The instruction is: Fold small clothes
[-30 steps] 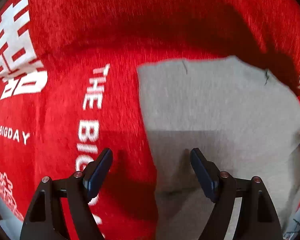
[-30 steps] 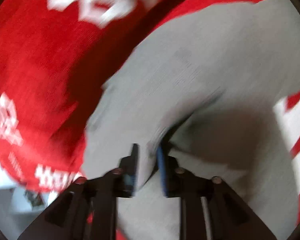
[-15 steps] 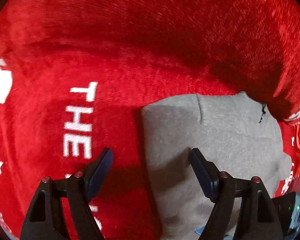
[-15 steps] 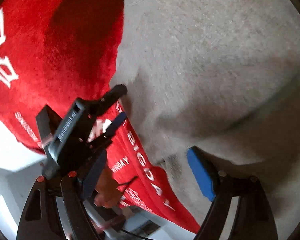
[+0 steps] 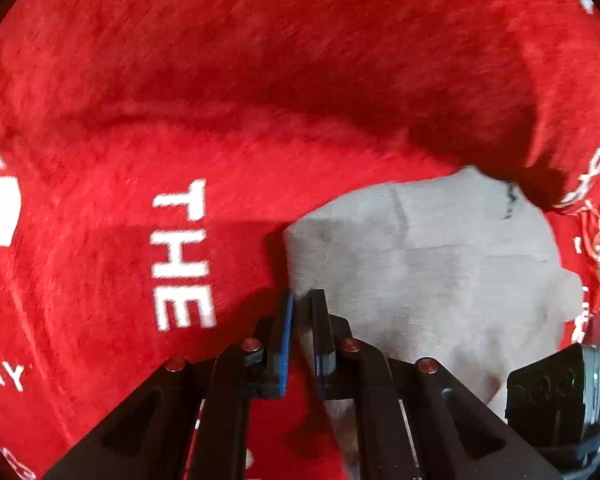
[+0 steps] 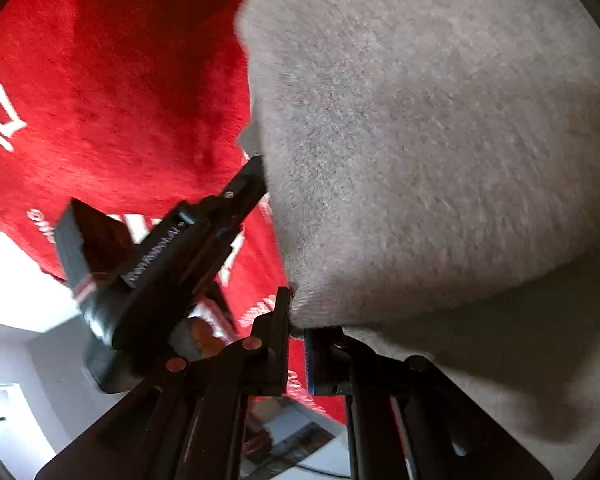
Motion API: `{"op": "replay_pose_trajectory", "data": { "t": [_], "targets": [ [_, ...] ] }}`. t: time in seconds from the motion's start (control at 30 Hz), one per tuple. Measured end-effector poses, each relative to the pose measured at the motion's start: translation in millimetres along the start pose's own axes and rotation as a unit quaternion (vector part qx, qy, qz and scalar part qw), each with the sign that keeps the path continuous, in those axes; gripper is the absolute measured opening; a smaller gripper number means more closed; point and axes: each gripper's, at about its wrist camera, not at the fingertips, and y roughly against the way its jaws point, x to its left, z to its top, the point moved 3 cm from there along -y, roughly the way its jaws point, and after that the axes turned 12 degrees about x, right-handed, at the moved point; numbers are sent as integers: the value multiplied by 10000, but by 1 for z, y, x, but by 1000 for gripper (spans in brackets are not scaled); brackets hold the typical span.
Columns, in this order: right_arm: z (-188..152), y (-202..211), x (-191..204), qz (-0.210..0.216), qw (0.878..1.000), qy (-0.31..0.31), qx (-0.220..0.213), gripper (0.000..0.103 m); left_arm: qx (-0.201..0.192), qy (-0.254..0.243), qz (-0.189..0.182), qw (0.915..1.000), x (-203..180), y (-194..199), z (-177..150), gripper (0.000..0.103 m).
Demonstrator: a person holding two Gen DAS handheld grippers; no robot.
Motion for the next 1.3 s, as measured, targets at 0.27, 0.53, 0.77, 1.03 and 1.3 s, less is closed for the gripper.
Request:
{"op": "replay_pose_trajectory", "data": {
  "t": [0.27, 0.53, 0.77, 1.03, 1.3],
  "targets": [
    [-17, 72, 12, -780, 9938, 791, 85, 63, -261, 207, 226, 9992, 2, 13, -12, 11],
    [6, 267, -49, -1717, 9678, 26, -1841, 63, -430, -99, 227, 9988, -40, 22, -26, 11],
    [42, 296, -62, -1756, 9658, -211, -1897, 11, -381, 357, 323, 9981, -46, 5, -37, 11],
    [50, 279, 3, -3165, 9145, 1604, -1945, 8, -355, 454, 530, 9969, -38, -5, -47, 11],
    [43, 310, -38, -4031, 8940, 727, -1818, 13, -322, 678, 741, 9944, -30, 8, -59, 11]
  ]
}}
